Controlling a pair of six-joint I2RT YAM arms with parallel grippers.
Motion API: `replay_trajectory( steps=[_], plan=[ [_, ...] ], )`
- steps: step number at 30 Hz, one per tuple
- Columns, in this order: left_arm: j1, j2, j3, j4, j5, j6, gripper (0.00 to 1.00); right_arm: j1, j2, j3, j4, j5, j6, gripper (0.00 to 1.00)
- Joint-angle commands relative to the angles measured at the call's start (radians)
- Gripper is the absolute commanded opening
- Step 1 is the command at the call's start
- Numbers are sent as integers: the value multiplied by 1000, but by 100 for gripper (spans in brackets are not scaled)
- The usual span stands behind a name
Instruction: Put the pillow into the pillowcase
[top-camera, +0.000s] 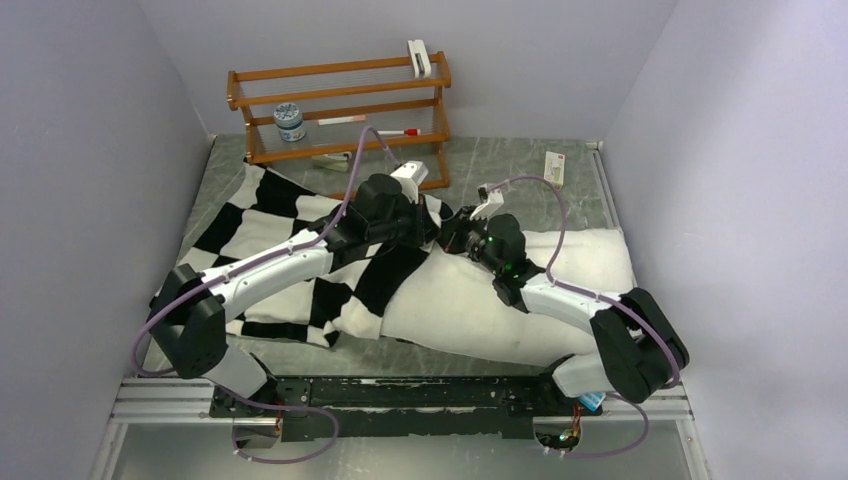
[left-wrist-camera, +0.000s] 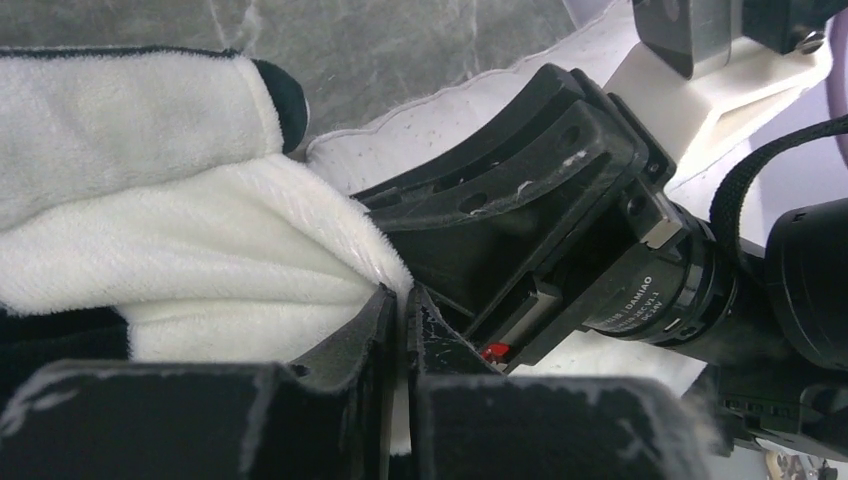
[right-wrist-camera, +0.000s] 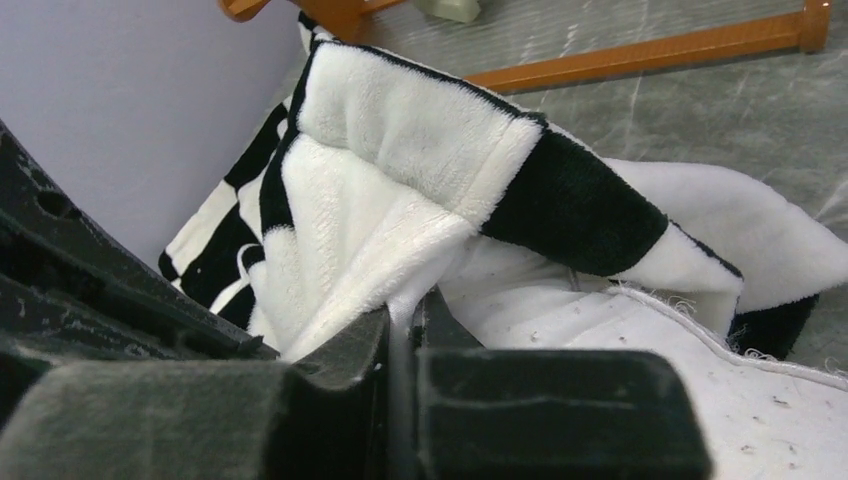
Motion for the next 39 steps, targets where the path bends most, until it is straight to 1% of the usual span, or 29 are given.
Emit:
replay_trajectory(
  steps=[1, 2, 4, 6, 8, 9, 11, 14, 16, 18, 19, 20, 24, 29, 32, 35, 36, 37, 38, 39],
  plan=[
    [-17, -6, 71, -71, 16, 3, 16, -3, 26, 43, -35, 65, -6, 15],
    [-13, -21, 75, -98, 4, 10, 21, -2, 11, 55, -80, 52, -30, 26],
    [1, -59, 75, -141, -10, 23, 31, -3, -40, 80, -189, 35, -91, 39],
    [26, -107, 71, -183, -16, 35, 42, -3, -95, 108, -307, 3, -160, 47],
    [56, -139, 65, -251, -35, 48, 48, -3, -141, 158, -443, -48, -228, 56],
    [75, -152, 62, -280, -41, 52, 50, -3, -159, 185, -510, -66, -255, 61],
    [112, -179, 49, -331, -37, 60, 53, -3, -197, 226, -617, -80, -298, 68],
    [142, -226, 30, -398, -53, 79, 54, -2, -248, 262, -723, -65, -351, 72],
    [152, -263, 19, -434, -56, 87, 55, -1, -271, 294, -767, -117, -420, 73],
    [154, -297, 10, -456, -34, 80, 56, 15, -281, 323, -796, -205, -494, 74],
    [155, -319, 2, -465, -19, 75, 57, 46, -286, 334, -808, -246, -534, 74],
    [155, -336, -11, -468, 0, 69, 57, 77, -291, 342, -823, -253, -567, 74],
    [154, -414, -90, -499, 21, 47, 57, 234, -302, 353, -896, -190, -728, 78],
    [154, -490, -181, -544, 26, 36, 57, 363, -270, 321, -955, -133, -836, 83],
    [154, -514, -193, -564, 44, 23, 56, 432, -235, 292, -951, -42, -893, 85],
    [154, -540, -206, -571, 45, 6, 54, 464, -179, 253, -901, 63, -922, 85],
    [154, -548, -213, -569, 42, 4, 54, 467, -163, 239, -872, 96, -926, 84],
    [154, -555, -219, -564, 39, 4, 54, 468, -149, 223, -837, 122, -924, 79],
    [154, -559, -228, -558, 38, 8, 54, 468, -137, 210, -796, 165, -913, 71],
    [154, -563, -235, -550, 32, 16, 53, 463, -125, 205, -760, 203, -895, 57]
  ],
)
